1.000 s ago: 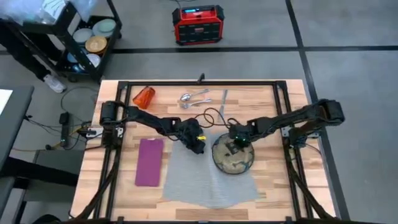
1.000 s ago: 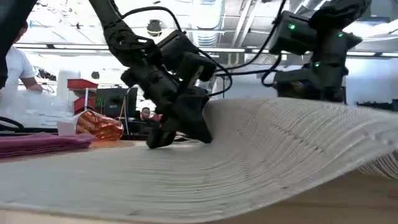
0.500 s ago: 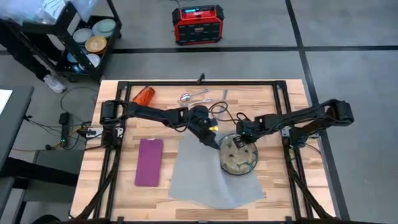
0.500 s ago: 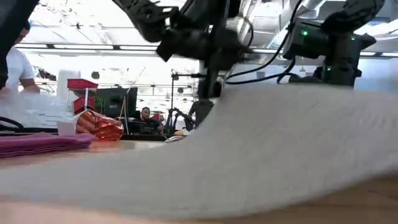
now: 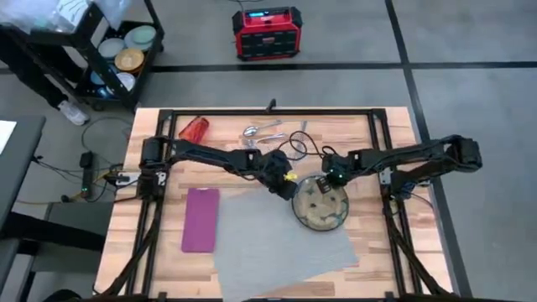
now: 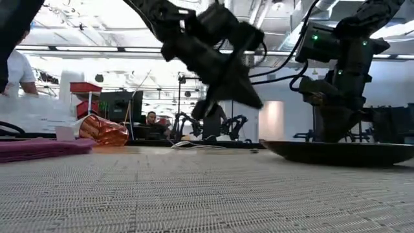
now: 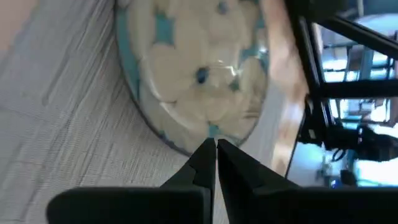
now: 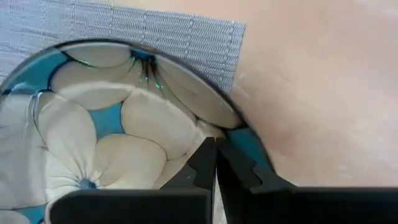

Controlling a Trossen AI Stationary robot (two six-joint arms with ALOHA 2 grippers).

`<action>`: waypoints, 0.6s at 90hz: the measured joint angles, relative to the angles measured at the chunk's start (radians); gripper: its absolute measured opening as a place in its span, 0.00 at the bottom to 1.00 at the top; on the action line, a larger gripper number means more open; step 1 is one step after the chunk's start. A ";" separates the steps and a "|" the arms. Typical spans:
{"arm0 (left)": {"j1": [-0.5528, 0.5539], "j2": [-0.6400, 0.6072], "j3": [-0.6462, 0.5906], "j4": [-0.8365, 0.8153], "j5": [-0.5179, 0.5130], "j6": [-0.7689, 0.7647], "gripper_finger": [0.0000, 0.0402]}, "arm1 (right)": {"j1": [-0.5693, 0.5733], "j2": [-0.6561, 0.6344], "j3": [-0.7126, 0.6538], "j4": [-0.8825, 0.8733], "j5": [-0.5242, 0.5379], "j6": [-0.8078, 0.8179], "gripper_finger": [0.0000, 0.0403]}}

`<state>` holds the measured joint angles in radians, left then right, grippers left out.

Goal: Set table place
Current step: Put the patterned plate on the gray table mat

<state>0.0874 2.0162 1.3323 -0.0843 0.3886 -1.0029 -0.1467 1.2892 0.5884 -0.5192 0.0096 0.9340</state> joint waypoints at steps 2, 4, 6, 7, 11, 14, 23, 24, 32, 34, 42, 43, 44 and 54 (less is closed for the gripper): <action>0.001 0.012 0.000 0.007 0.005 -0.018 0.01 | 0.001 0.000 0.000 -0.001 -0.001 -0.001 0.00; 0.001 0.022 0.000 0.020 0.015 -0.031 0.01 | 0.003 -0.001 0.000 -0.002 -0.003 -0.002 0.00; 0.001 0.030 0.000 0.032 0.025 -0.042 0.02 | 0.005 -0.004 0.000 -0.003 -0.004 -0.007 0.00; 0.002 0.034 0.000 0.035 0.031 -0.048 0.03 | 0.006 -0.006 0.000 -0.004 -0.004 -0.010 0.00; 0.002 0.039 0.000 0.032 0.044 -0.066 0.05 | 0.013 -0.012 0.000 -0.009 -0.006 -0.023 0.00; -0.001 0.043 0.000 0.042 0.052 -0.076 0.08 | 0.018 -0.019 0.000 -0.011 -0.007 -0.028 0.00; -0.006 0.046 0.000 0.050 0.054 -0.094 0.17 | 0.023 -0.039 0.000 -0.048 -0.007 -0.051 0.00; -0.007 0.046 0.000 0.050 0.054 -0.093 0.18 | 0.023 -0.042 0.000 -0.052 -0.007 -0.052 0.00; -0.009 0.046 0.000 0.047 0.050 -0.090 0.28 | 0.023 -0.062 0.000 -0.087 -0.007 -0.074 0.00; -0.009 0.046 0.000 0.047 0.050 -0.086 0.30 | 0.023 -0.068 0.000 -0.093 -0.007 -0.077 0.00; -0.008 0.046 0.000 0.044 0.028 -0.084 0.38 | 0.022 -0.095 -0.007 -0.109 -0.007 -0.094 0.00; -0.008 0.046 0.000 0.044 0.026 -0.087 0.39 | 0.022 -0.099 -0.009 -0.111 -0.007 -0.094 0.00; -0.007 0.046 0.000 0.044 0.024 -0.090 0.39 | 0.021 -0.103 -0.011 -0.113 -0.007 -0.094 0.00; -0.007 0.046 0.000 0.026 0.008 -0.113 0.44 | 0.021 -0.146 -0.044 -0.119 -0.008 -0.091 0.00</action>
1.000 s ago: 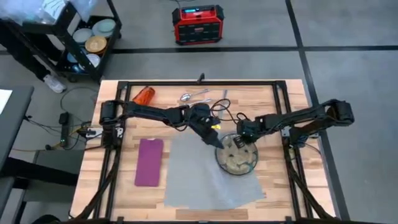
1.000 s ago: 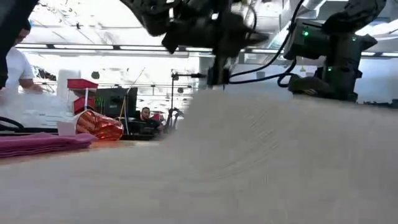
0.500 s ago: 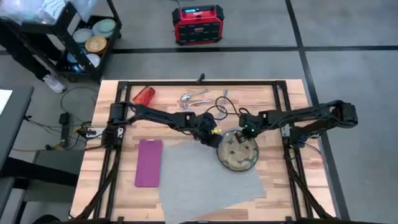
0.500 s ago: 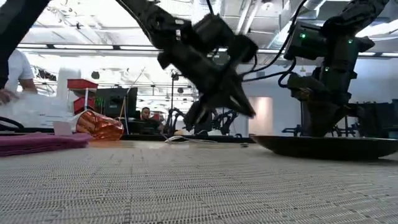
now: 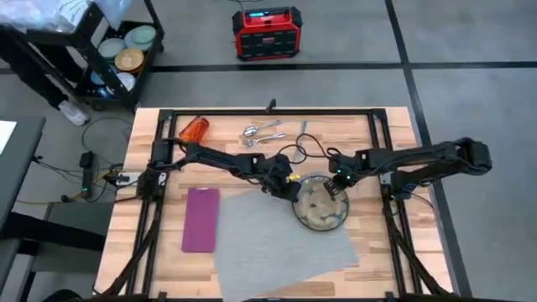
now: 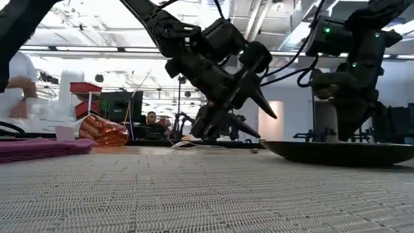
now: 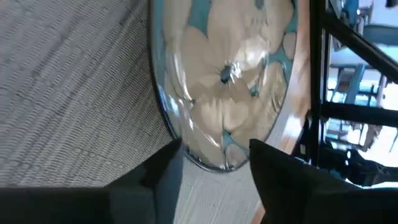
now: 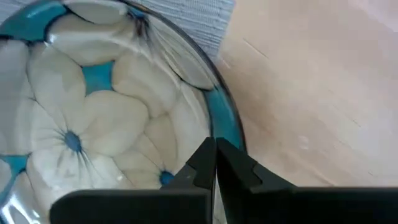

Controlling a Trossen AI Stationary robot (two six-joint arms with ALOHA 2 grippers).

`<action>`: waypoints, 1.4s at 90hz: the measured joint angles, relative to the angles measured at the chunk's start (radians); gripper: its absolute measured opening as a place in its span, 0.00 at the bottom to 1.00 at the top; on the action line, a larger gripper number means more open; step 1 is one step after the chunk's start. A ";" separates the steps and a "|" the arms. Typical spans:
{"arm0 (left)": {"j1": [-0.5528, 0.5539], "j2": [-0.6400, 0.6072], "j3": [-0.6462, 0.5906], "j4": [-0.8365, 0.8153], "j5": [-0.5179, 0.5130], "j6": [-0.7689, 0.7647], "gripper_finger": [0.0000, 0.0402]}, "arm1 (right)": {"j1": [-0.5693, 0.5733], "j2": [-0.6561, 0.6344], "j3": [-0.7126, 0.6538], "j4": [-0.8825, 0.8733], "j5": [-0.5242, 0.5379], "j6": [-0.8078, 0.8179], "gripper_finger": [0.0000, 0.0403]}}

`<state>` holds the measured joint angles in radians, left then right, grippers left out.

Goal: Set table place
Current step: Put the patterned plate on the gray table mat

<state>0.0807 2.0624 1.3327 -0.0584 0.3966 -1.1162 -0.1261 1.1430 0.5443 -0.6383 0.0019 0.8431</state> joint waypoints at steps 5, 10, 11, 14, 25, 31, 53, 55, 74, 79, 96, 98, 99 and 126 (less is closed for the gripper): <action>0.000 0.000 0.000 -0.029 -0.005 -0.001 0.44 | 0.000 -0.022 -0.017 -0.013 0.000 0.014 0.00; 0.000 0.001 0.000 -0.048 -0.017 -0.002 0.44 | 0.001 -0.042 -0.032 -0.015 -0.002 0.019 0.00; 0.000 0.001 0.000 -0.049 -0.021 -0.002 0.44 | 0.001 -0.047 -0.035 -0.014 -0.003 0.020 0.00; 0.000 0.001 0.000 -0.046 -0.032 0.001 0.44 | 0.001 -0.060 -0.045 -0.008 -0.008 0.020 0.00; 0.011 0.001 0.000 -0.032 -0.048 -0.008 0.44 | 0.000 -0.094 -0.070 -0.001 -0.024 0.022 0.00; 0.013 0.020 0.000 -0.010 -0.049 -0.017 0.44 | 0.002 -0.106 -0.078 -0.004 -0.029 0.026 0.00; -0.001 0.110 0.011 0.177 0.021 -0.154 0.44 | 0.000 -0.117 -0.081 -0.016 -0.034 0.013 0.00; -0.003 0.117 0.016 0.195 0.020 -0.165 0.44 | 0.000 -0.118 -0.081 -0.015 -0.034 0.009 0.00; -0.005 0.137 0.019 0.307 0.021 -0.203 0.33 | 0.000 -0.129 -0.082 -0.007 -0.042 -0.018 0.00; -0.001 0.137 0.019 0.307 0.023 -0.201 0.24 | 0.000 -0.129 -0.082 -0.005 -0.049 -0.029 0.00; 0.005 0.137 0.019 0.304 0.039 -0.165 0.02 | 0.000 -0.130 -0.082 -0.004 -0.059 -0.041 0.00; 0.005 0.137 0.019 0.304 0.041 -0.165 0.01 | 0.000 -0.130 -0.082 -0.004 -0.058 -0.041 0.00; 0.005 0.137 0.019 0.304 0.042 -0.164 0.01 | 0.000 -0.130 -0.082 -0.004 -0.058 -0.041 0.00; 0.000 -0.006 0.018 0.083 0.062 -0.048 0.01 | 0.000 -0.214 -0.080 0.023 -0.060 -0.034 0.00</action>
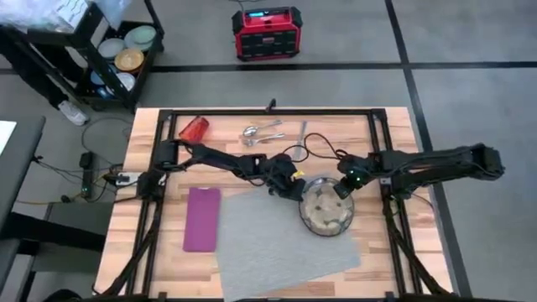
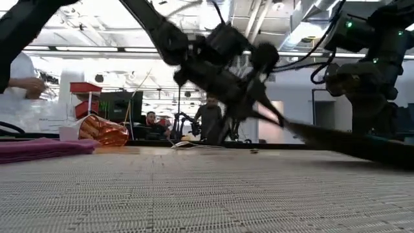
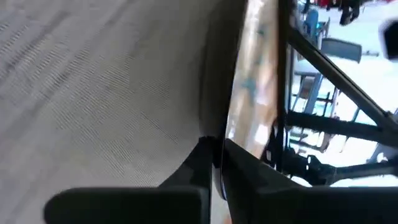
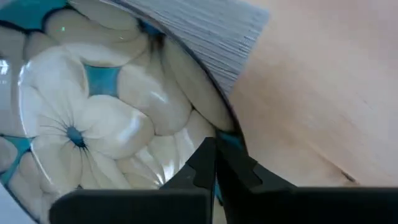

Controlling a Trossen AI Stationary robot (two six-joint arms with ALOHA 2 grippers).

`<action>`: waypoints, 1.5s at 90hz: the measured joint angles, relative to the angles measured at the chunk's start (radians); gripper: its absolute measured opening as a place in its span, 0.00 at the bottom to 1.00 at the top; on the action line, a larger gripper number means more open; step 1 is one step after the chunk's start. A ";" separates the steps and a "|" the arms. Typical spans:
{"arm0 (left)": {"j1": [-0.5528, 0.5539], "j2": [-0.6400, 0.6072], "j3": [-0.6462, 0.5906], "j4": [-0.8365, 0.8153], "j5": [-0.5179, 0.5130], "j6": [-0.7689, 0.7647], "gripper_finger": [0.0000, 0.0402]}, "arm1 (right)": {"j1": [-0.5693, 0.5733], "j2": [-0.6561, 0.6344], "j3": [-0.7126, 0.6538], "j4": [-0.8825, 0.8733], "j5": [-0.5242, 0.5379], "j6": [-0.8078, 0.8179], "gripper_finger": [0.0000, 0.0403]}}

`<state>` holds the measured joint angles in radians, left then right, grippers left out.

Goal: Set table place
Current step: Put the patterned plate on the gray table mat

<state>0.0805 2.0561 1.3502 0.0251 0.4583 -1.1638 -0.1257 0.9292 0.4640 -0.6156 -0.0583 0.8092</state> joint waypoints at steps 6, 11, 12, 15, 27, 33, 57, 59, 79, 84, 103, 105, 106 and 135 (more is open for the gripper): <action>0.001 -0.043 0.000 -0.095 -0.001 0.051 0.00 | 0.001 -0.030 0.000 0.017 -0.002 0.002 0.00; 0.001 -0.081 0.000 -0.183 0.003 0.088 0.00 | 0.001 -0.043 0.000 0.025 -0.004 0.009 0.00; 0.000 -0.089 0.000 -0.201 0.006 0.094 0.00 | 0.002 -0.044 0.000 0.023 -0.005 0.011 0.00; -0.002 -0.111 0.000 -0.256 0.016 0.113 0.00 | 0.002 -0.043 0.000 0.019 -0.010 0.012 0.00; -0.029 -0.175 0.002 -0.504 0.046 0.212 0.00 | 0.005 -0.014 -0.001 0.037 -0.044 0.001 0.00; -0.044 -0.188 0.002 -0.628 0.071 0.262 0.00 | 0.017 0.007 -0.001 0.063 -0.047 -0.003 0.00; -0.078 -0.192 0.003 -0.917 0.077 0.430 0.00 | 0.086 0.138 -0.001 0.238 -0.102 0.002 0.00; -0.078 -0.192 0.003 -0.931 0.074 0.438 0.00 | 0.093 0.151 -0.001 0.249 -0.107 0.006 0.00; -0.058 -0.192 0.003 -0.934 0.061 0.475 0.00 | 0.166 0.266 0.000 0.489 -0.210 0.030 0.00; -0.057 -0.192 0.003 -0.932 0.060 0.483 0.00 | 0.182 0.300 0.000 0.540 -0.225 0.043 0.00; -0.057 -0.192 0.003 -0.930 0.059 0.513 0.00 | 0.216 0.452 0.000 0.620 -0.266 0.063 0.00; -0.057 -0.192 0.003 -0.931 0.061 0.517 0.00 | 0.219 0.466 0.000 0.628 -0.269 0.066 0.00; -0.057 -0.192 0.003 -0.932 0.062 0.519 0.00 | 0.221 0.473 0.000 0.634 -0.270 0.067 0.00; -0.057 -0.192 0.003 -0.993 0.112 0.588 0.00 | 0.226 0.554 0.010 0.547 -0.251 0.101 0.00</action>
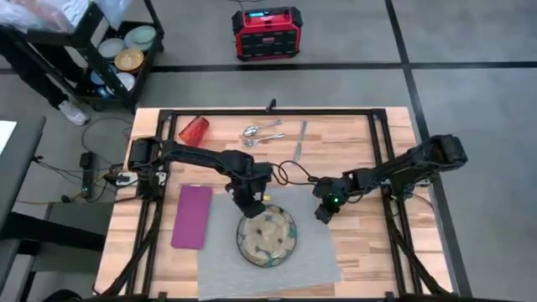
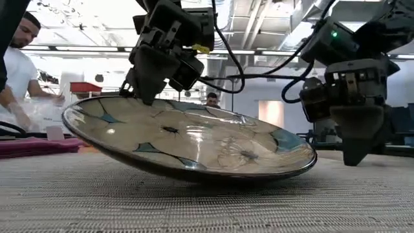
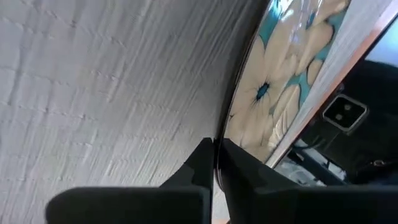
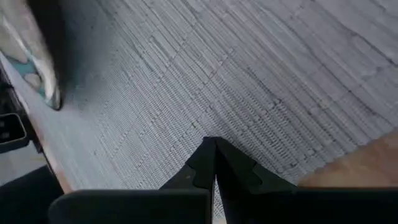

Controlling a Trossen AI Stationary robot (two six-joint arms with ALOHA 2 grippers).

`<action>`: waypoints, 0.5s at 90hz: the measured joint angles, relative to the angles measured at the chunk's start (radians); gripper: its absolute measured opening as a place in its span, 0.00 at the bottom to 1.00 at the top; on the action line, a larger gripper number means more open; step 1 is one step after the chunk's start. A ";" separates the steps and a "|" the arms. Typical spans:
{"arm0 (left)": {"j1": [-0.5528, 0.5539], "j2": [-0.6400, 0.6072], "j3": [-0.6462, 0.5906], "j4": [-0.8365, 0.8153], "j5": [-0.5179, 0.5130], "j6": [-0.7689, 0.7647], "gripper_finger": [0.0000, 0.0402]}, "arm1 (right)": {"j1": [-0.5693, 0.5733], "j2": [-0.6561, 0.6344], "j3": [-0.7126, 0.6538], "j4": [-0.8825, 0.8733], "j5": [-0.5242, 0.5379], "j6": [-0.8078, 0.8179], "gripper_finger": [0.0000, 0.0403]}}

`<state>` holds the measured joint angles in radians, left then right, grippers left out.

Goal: Set table place
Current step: Put the patterned plate on the gray table mat

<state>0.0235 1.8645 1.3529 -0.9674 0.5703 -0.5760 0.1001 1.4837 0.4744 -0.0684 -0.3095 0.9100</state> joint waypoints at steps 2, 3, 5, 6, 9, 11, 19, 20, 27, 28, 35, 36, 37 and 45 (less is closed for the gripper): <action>0.000 0.000 0.000 -0.010 0.001 0.008 0.00 | -0.003 -0.004 0.000 -0.011 0.001 -0.001 0.00; 0.000 0.000 0.000 -0.015 0.001 0.012 0.00 | -0.005 -0.005 0.000 -0.017 0.001 -0.001 0.00; 0.000 0.000 0.000 -0.029 0.001 0.021 0.00 | -0.008 -0.008 -0.001 -0.026 0.002 -0.002 0.00; 0.000 0.000 0.000 -0.035 0.001 0.025 0.00 | -0.012 -0.010 -0.002 -0.030 0.002 -0.002 0.00; 0.000 0.000 0.000 -0.054 0.001 0.038 0.00 | -0.018 -0.013 -0.002 -0.042 0.003 -0.003 0.00; 0.000 0.000 0.000 -0.065 0.001 0.046 0.00 | -0.022 -0.015 -0.002 -0.047 0.006 -0.003 0.00; 0.002 0.000 0.000 -0.115 0.002 0.080 0.00 | -0.041 -0.022 -0.002 -0.072 0.010 -0.016 0.00; 0.003 0.000 0.000 -0.122 0.002 0.085 0.00 | -0.043 -0.022 -0.002 -0.075 0.011 -0.017 0.00; 0.006 0.000 0.000 -0.167 0.002 0.117 0.00 | -0.052 -0.024 -0.002 -0.086 0.015 -0.018 0.00; 0.006 0.000 0.000 -0.173 0.002 0.123 0.00 | -0.052 -0.024 -0.002 -0.087 0.015 -0.018 0.00; 0.014 0.000 0.000 -0.217 0.002 0.158 0.00 | -0.057 -0.023 -0.003 -0.088 0.016 -0.018 0.00; 0.015 0.000 0.000 -0.223 0.001 0.162 0.00 | -0.057 -0.023 -0.003 -0.088 0.016 -0.018 0.00; 0.017 0.000 0.000 -0.229 0.001 0.167 0.00 | -0.058 -0.023 -0.003 -0.088 0.016 -0.018 0.00; 0.029 0.000 0.000 -0.285 -0.013 0.205 0.00 | -0.059 -0.023 -0.003 -0.090 0.017 -0.018 0.00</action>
<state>0.0527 1.8645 1.3529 -1.2525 0.5575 -0.3706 0.0408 1.4609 0.4711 -0.1580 -0.2925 0.8917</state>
